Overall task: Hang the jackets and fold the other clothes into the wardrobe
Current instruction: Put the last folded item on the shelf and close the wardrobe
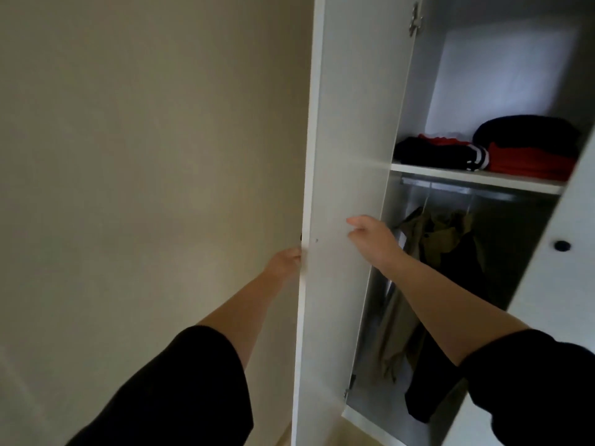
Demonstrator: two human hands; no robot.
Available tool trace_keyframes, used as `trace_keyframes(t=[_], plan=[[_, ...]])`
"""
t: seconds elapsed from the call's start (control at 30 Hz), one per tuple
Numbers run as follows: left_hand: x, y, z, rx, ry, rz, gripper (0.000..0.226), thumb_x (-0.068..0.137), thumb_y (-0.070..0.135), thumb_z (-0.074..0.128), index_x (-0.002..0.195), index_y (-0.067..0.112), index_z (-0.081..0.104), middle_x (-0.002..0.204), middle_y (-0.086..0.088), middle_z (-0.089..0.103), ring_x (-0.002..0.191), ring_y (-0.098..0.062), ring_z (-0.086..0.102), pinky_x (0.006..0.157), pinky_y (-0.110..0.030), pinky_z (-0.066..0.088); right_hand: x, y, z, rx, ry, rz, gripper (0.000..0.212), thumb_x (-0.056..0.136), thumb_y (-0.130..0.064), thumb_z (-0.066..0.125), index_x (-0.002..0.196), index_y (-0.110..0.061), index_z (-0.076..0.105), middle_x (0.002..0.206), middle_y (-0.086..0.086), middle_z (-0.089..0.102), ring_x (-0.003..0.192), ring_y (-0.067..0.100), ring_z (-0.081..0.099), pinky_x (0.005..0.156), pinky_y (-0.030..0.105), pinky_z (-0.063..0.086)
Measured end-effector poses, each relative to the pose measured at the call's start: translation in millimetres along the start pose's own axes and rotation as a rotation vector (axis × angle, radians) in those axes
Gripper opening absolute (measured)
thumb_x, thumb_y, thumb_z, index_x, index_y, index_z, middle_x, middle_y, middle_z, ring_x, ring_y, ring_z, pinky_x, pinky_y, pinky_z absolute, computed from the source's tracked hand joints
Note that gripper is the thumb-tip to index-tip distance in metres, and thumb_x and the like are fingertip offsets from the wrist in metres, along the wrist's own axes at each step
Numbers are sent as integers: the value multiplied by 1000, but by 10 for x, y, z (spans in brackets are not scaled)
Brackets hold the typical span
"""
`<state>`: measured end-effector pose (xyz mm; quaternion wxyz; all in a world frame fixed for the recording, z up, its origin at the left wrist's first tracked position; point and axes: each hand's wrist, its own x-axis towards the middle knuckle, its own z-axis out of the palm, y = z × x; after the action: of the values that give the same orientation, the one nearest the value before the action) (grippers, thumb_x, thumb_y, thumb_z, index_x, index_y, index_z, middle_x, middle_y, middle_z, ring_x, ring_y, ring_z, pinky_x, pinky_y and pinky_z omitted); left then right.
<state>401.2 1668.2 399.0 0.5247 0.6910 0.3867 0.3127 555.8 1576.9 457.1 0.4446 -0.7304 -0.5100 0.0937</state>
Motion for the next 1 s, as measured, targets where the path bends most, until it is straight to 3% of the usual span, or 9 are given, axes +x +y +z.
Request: trace_keyframes(t=[0.07, 0.1, 0.2, 0.3, 0.37, 0.47, 0.63, 0.83, 1.0], plan=[[46, 20, -75, -137, -102, -67, 39, 92, -14, 40, 130, -8, 50, 102, -12, 62, 66, -5, 64, 66, -14, 47, 100, -135, 54, 4, 19, 23, 42, 96, -21, 54, 137, -12, 49, 141, 4, 49, 125, 18, 47, 89, 17, 27], [92, 10, -107, -138, -133, -98, 39, 93, -12, 42, 131, -5, 50, 100, -9, 62, 65, -4, 63, 66, -15, 46, 136, -189, 82, 2, 34, 30, 46, 96, -27, 55, 139, -13, 46, 141, 2, 48, 126, 17, 46, 89, 19, 27], [227, 16, -151, -141, -198, -185, 45, 94, -4, 47, 137, 9, 45, 98, -12, 67, 79, -18, 63, 74, -25, 47, 182, -292, 153, 54, 75, 46, 57, 93, -35, 59, 143, -17, 38, 144, 3, 45, 127, 19, 47, 92, 24, 33], [327, 90, -64, -71, -343, -140, 46, 99, 15, 48, 143, 20, 39, 107, -18, 70, 83, -21, 69, 74, -28, 55, 119, -298, 130, 46, 129, 39, 64, 90, -36, 63, 145, -21, 34, 146, 2, 43, 126, 20, 49, 98, 29, 38], [380, 139, 50, -38, -488, -62, 44, 101, 31, 46, 144, 25, 37, 105, -17, 71, 85, -20, 72, 69, -26, 58, 52, -259, 53, -13, 184, 7, 59, 89, -34, 63, 141, -22, 38, 136, -2, 52, 112, 14, 56, 89, 23, 43], [374, 209, 289, -35, -625, 22, 34, 103, 29, 41, 136, 25, 45, 99, -14, 73, 88, -22, 72, 71, -29, 59, -57, -164, -131, -86, 330, 14, 44, 88, -28, 64, 129, -20, 50, 109, -10, 61, 90, 5, 57, 76, 20, 44], [352, 322, 842, -96, -589, 122, 20, 101, 22, 46, 110, 10, 59, 84, -12, 73, 75, -20, 73, 59, -25, 58, -183, 36, -505, -274, 468, 88, 19, 88, -24, 64, 103, -12, 65, 93, -1, 65, 82, 13, 60, 70, 22, 46], [522, 460, 1430, -2, -609, 181, 15, 94, 21, 59, 81, 14, 62, 74, -3, 72, 67, -14, 72, 58, -24, 55, -273, 311, -924, -330, 521, 153, 10, 87, -16, 64, 83, -15, 55, 73, -9, 53, 73, 10, 54, 70, 25, 44], [621, 696, 1957, 190, -675, 370, 15, 90, 20, 63, 76, 18, 60, 72, 7, 70, 66, -6, 69, 55, -17, 48, -255, 659, -1384, -310, 530, 215, 7, 88, -13, 60, 92, -8, 59, 90, 2, 62, 84, 19, 59, 76, 32, 50]])
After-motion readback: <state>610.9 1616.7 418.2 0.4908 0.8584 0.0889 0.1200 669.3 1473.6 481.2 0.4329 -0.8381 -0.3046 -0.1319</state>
